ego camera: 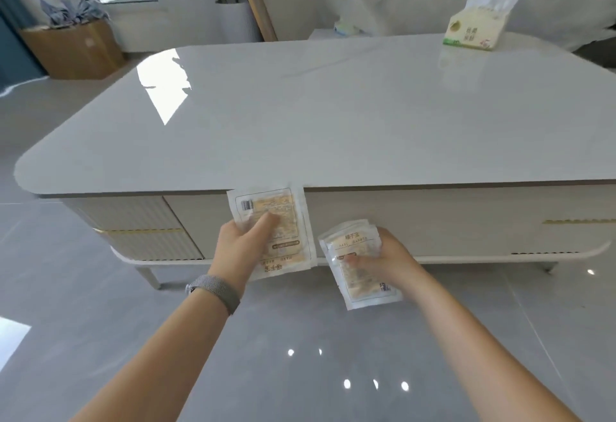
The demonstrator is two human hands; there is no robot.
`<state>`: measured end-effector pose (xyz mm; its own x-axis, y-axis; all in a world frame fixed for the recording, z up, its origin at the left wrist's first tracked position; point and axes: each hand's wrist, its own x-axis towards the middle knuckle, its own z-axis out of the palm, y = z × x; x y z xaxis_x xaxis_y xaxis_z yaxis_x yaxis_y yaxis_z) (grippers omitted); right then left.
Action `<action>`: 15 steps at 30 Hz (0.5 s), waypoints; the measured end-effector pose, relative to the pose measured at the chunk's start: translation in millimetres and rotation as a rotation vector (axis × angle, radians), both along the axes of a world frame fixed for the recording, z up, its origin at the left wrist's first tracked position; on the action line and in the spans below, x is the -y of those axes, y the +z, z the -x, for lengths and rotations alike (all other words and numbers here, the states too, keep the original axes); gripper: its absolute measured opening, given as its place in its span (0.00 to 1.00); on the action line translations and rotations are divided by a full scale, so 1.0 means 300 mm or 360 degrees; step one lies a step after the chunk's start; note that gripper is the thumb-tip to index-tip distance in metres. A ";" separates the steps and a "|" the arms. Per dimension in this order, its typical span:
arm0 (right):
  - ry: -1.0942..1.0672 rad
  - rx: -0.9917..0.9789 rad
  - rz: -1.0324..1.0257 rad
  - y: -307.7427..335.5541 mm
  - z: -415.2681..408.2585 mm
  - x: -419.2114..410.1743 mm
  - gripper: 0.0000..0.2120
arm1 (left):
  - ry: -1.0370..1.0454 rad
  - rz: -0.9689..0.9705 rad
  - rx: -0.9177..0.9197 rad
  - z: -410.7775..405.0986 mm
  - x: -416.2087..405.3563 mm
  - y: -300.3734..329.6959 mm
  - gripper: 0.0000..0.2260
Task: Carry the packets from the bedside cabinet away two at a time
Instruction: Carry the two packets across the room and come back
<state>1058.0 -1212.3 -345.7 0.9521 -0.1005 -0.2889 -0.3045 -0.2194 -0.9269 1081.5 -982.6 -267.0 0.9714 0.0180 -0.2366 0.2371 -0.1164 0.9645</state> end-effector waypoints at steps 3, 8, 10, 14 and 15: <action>0.0080 -0.0051 -0.0092 0.019 -0.015 0.020 0.14 | -0.0009 0.0002 -0.0006 0.007 0.009 -0.016 0.06; 0.0133 -0.0169 -0.0160 0.032 -0.041 0.060 0.13 | -0.0042 -0.0039 -0.0048 0.010 0.037 -0.020 0.11; 0.0141 -0.0171 -0.0113 0.036 -0.041 0.061 0.13 | -0.0134 -0.0126 -0.0013 0.018 0.038 -0.015 0.15; 0.0117 -0.0152 0.0034 0.035 -0.031 0.043 0.12 | -0.0332 -0.0335 0.0030 0.077 0.053 0.006 0.11; 0.0127 -0.0147 0.0102 0.035 -0.029 0.041 0.11 | -0.0344 -0.0336 0.0031 0.089 0.054 0.011 0.08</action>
